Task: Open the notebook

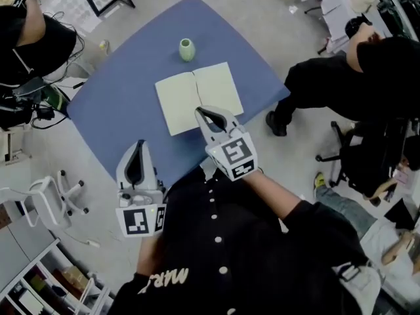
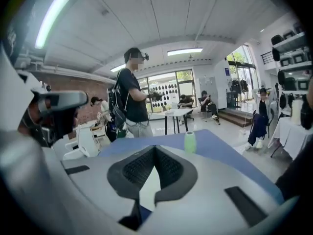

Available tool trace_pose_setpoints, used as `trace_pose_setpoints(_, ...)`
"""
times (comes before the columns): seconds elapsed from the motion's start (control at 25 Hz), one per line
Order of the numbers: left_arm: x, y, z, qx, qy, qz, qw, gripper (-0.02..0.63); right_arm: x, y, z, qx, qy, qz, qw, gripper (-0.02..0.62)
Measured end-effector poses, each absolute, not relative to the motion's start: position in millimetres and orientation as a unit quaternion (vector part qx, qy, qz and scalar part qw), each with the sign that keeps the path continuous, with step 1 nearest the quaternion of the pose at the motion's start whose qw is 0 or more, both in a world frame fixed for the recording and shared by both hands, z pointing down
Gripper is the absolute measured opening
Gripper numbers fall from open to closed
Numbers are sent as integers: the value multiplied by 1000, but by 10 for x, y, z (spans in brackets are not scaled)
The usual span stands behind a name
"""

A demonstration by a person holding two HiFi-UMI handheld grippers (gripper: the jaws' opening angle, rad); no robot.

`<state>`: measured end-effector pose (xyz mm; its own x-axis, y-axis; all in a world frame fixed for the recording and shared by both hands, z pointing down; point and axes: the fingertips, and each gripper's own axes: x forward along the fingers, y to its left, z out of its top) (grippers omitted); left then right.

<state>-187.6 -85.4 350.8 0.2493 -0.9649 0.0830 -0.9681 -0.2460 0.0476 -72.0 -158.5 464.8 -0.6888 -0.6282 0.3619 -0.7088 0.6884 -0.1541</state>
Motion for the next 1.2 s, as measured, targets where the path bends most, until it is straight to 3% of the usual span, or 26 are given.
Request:
trace_pose_setpoints(0.16,-1723,-892,3286,794,-607,7,23,3,-170,-1597,3965,379,-914,130,61,5)
trace_pose_setpoints(0.48,-1691,-902,2957,797,-604,-2,-15,3,747,-1580,3023,434,-900,41,-13,2)
trace_pose_setpoints(0.88,-1870,-779,2601,781,-623,-4,-47,3,1384,-1458,2568,500,-865,-11,-53,3)
trace_pose_setpoints(1.2,-1862,-710,2563,778,-626,-4,-54,3,1457,-1409,2656,510,-858,-13,-52,3)
